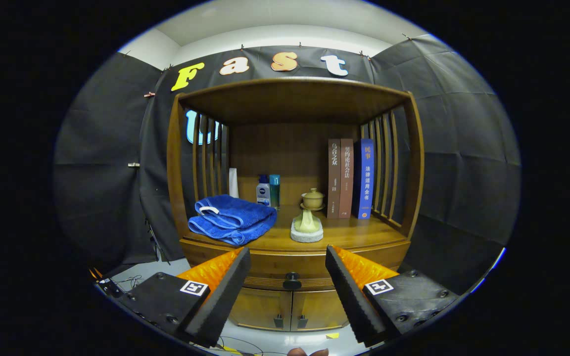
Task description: Pull open the drawer, take out the items inside it, and place them on the countertop above the cabinet.
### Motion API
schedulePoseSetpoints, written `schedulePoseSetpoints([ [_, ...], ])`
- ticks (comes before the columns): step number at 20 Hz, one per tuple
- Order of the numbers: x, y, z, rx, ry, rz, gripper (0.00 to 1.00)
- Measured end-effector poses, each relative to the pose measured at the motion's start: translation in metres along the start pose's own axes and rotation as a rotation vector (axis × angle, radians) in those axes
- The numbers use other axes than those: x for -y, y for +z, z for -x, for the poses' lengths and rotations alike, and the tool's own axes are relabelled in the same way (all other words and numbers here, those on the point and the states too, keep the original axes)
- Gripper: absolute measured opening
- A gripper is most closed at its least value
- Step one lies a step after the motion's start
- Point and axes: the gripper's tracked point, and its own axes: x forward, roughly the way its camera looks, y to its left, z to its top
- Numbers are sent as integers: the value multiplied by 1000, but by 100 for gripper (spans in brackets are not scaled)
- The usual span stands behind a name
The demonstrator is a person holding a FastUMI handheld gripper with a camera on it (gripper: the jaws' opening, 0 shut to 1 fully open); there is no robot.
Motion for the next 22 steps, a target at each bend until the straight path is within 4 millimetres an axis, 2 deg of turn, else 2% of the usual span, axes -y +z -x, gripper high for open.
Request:
schedulePoseSetpoints([
  [4,-1,38,47,41,-7,-2,99],
  [6,-8,47,65,52,8,-42,99],
  [10,-2,66,93,67,9,-81,99],
  [14,8,83,103,96,-6,-62,99],
  [22,5,77,105,93,-4,-60,99],
])
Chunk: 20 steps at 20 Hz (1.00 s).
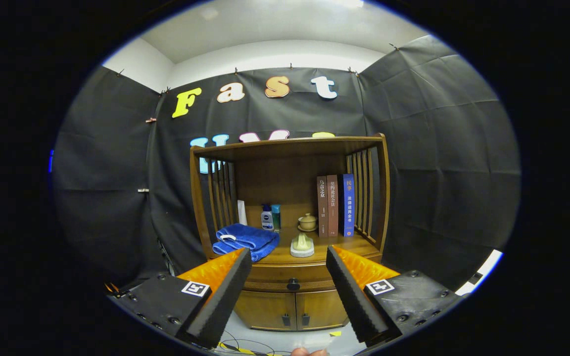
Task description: Pull open the drawer, take out the items inside it, and place them on the countertop above the cabinet.
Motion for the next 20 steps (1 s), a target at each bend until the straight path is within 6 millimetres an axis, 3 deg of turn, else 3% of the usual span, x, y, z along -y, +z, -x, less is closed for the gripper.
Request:
schedulePoseSetpoints([
  [7,-23,-2,2,18,50,17,99],
  [20,-22,-3,-3,23,32,4,99],
])
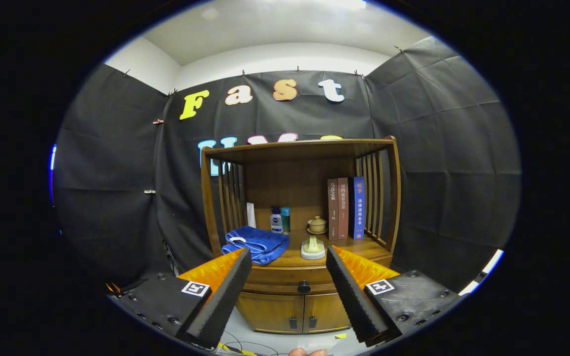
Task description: Pull open the drawer, take out the items inside it, and place them on the countertop above the cabinet.
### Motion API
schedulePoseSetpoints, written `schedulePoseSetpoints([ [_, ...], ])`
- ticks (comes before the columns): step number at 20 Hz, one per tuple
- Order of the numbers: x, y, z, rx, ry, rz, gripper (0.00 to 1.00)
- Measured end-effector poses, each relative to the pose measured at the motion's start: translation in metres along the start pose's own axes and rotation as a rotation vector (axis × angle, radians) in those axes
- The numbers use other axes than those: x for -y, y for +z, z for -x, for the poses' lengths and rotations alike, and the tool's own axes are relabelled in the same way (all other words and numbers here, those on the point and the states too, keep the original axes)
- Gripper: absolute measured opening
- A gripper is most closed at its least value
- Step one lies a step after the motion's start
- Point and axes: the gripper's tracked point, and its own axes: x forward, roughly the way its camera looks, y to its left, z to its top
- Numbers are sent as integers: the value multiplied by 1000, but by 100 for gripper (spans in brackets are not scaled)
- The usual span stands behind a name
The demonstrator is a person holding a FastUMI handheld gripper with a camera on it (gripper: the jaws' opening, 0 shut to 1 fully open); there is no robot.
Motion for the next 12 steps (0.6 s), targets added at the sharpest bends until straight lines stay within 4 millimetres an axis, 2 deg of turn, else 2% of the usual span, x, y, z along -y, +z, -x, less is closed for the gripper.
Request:
schedulePoseSetpoints([
  [12,5,0,2,5,-22,11,99],
])
